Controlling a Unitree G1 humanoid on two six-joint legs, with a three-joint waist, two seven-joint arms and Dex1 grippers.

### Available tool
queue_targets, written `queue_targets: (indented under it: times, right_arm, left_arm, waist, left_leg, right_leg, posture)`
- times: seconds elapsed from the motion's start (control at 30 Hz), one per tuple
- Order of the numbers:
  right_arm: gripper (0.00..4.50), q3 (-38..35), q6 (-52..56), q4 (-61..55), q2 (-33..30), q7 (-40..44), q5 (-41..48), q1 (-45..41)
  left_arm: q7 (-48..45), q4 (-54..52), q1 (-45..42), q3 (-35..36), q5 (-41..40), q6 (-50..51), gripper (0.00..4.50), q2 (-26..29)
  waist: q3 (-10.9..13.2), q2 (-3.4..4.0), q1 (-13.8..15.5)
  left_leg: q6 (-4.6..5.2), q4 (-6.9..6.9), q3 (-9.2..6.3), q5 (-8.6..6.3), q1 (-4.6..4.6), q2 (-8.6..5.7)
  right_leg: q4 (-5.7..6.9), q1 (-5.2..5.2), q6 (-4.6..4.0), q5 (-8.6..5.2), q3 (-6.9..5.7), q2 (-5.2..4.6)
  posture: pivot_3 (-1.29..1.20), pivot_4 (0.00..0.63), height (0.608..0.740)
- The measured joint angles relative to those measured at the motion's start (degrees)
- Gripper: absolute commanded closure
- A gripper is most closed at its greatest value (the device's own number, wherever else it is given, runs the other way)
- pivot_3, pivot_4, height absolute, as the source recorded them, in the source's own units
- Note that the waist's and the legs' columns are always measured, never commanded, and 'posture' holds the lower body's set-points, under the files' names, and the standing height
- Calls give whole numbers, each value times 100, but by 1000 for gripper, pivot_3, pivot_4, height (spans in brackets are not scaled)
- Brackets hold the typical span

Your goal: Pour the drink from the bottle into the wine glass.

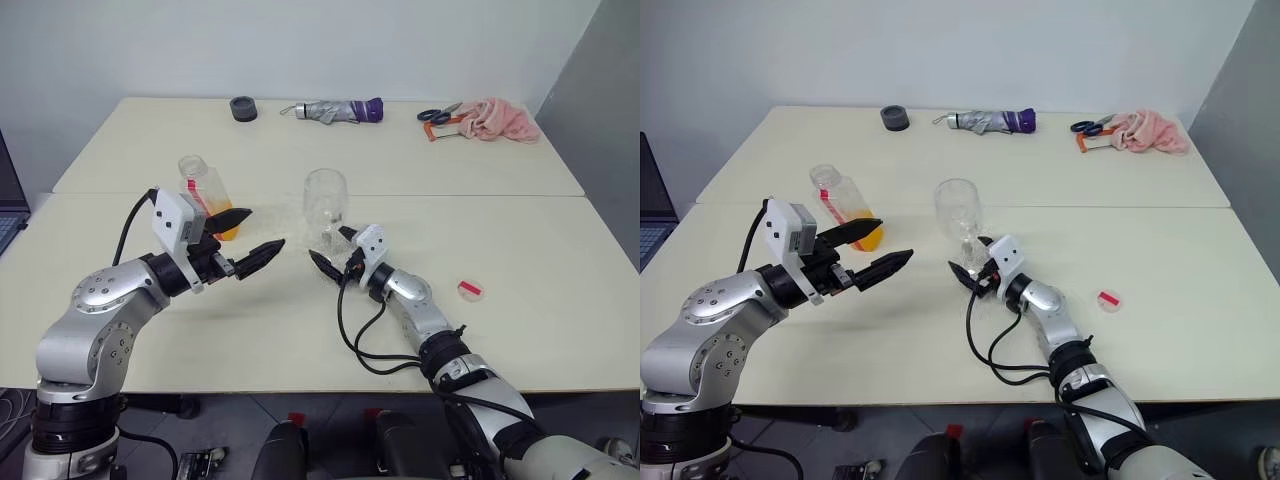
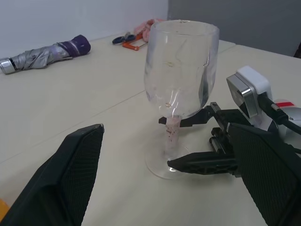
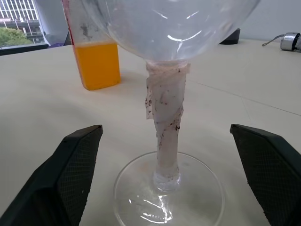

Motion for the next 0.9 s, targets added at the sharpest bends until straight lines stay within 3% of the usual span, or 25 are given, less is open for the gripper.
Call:
queue_targets:
  times: [0.27,0.57,0.7,0.9]
  right_arm:
    - [23,-72,585,-1020,-519,392,95,665]
    - [23,71,1870,-3607,-1460,914,341,2006]
    - [23,275,2862,-5144,-2156,1344,670,2727]
    - [23,297,3559,-6495,-2742,1629,981,2922]
  left_arm:
    - [100,-3,124,16,0,-71,0,-46]
    - [597,-30,837,98,208,-417,0,-420]
    - [934,173,1466,42,722,-851,0,-784]
    - [2290,1148,1317,36,1885,-1833,0,-1467]
  waist:
    - [0,0,7]
    - [0,0,17]
    - [1,1,35]
    - [-3,-10,86]
  left_leg:
    - [0,0,0,0,-1,1]
    - [1,0,1,-1,0,0]
    - [1,-1,-2,-1,-1,0]
    - [0,7,-3,0,5,-11]
  right_leg:
    - [0,1,0,0,2,-1]
    - [-3,1,1,-1,3,-1]
    - [-6,2,2,-2,4,-3]
    - [-8,11,14,-4,0,8]
  posture:
    - [0,150,740]
    - [0,150,740]
    - [0,150,740]
    - [0,150,740]
